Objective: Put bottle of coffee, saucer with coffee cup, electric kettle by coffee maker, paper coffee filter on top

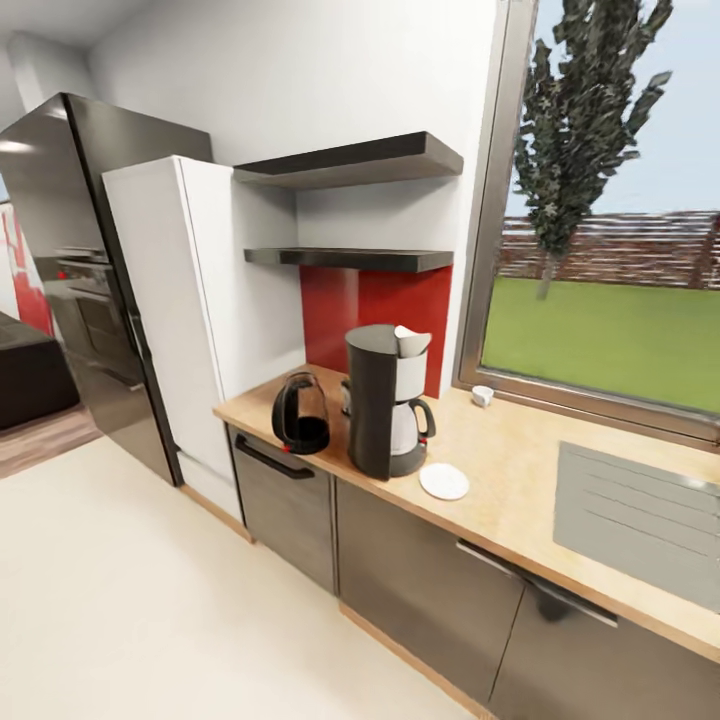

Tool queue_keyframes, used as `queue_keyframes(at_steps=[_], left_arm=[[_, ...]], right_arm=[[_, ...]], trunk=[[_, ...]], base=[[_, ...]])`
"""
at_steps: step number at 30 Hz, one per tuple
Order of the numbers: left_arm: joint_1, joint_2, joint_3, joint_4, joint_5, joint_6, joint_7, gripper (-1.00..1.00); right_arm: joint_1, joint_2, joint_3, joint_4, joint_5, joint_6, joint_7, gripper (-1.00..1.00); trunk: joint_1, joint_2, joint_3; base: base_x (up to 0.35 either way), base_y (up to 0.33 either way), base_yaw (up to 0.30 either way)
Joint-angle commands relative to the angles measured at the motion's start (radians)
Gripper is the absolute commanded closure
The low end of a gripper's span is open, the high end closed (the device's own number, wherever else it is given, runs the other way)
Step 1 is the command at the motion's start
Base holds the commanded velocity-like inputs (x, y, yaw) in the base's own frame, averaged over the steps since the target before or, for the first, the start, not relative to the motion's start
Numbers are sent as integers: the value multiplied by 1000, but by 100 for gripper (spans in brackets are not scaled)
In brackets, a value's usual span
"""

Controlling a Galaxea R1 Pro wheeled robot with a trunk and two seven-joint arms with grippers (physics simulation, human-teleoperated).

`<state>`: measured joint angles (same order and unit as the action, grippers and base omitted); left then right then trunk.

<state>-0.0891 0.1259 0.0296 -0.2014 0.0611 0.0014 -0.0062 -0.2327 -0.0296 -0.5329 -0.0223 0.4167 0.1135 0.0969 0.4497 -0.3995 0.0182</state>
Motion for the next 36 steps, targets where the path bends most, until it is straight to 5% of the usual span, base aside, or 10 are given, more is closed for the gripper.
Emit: queue_keyframes(at_steps=[1,11,36], left_arm=[[0,0,3,-1,6,0,-1,-100],[0,0,3,-1,6,0,0,-100],[2,1,-10,7,-7,2,-1,-100]], right_arm=[[12,-1,-9,-2,10,-10,6,-100],[19,2,-9,-2,13,-20,129,-100],[21,9,-10,-4,5,-77,133,-100]], trunk=[[0,-1,0],[0,-1,0],[0,-1,0]], base=[[0,299,-268],[0,164,-268],[0,2,-268]])
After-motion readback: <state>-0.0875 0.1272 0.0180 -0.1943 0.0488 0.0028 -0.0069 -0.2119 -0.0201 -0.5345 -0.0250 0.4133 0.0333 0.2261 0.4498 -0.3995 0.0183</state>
